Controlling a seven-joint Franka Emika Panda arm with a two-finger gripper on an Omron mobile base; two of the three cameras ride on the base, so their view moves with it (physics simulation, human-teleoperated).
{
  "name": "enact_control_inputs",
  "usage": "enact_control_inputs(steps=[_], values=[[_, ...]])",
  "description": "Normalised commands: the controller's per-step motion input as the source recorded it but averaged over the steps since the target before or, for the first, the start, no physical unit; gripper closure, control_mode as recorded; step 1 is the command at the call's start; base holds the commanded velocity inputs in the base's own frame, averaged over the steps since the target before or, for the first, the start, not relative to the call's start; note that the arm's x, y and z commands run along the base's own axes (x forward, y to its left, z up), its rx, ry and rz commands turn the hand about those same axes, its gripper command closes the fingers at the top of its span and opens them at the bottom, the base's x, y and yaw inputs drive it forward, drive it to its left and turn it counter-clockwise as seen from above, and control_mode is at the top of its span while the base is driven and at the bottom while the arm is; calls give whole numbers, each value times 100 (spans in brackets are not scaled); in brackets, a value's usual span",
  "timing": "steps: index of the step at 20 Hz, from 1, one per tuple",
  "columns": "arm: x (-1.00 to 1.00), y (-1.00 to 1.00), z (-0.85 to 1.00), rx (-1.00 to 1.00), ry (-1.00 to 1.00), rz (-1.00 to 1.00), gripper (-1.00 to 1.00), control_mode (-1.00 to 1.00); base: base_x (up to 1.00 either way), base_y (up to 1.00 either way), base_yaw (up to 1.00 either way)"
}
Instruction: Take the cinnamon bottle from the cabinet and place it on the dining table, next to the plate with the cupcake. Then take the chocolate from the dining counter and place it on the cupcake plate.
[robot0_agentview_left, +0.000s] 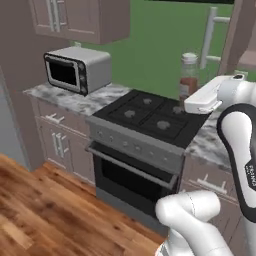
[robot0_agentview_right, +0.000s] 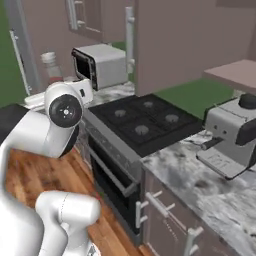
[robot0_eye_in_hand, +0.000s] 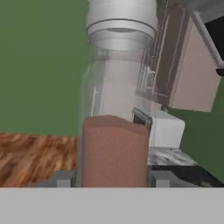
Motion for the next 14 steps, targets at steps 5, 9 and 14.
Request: enact_control_inputs(steps=[5,9,14], values=[[0,0,0,0,0,0,100,100,-13,10,100],[0,0,0,0,0,0,100,100,-8,11,100],[0,0,0,0,0,0,100,100,-1,13,95]])
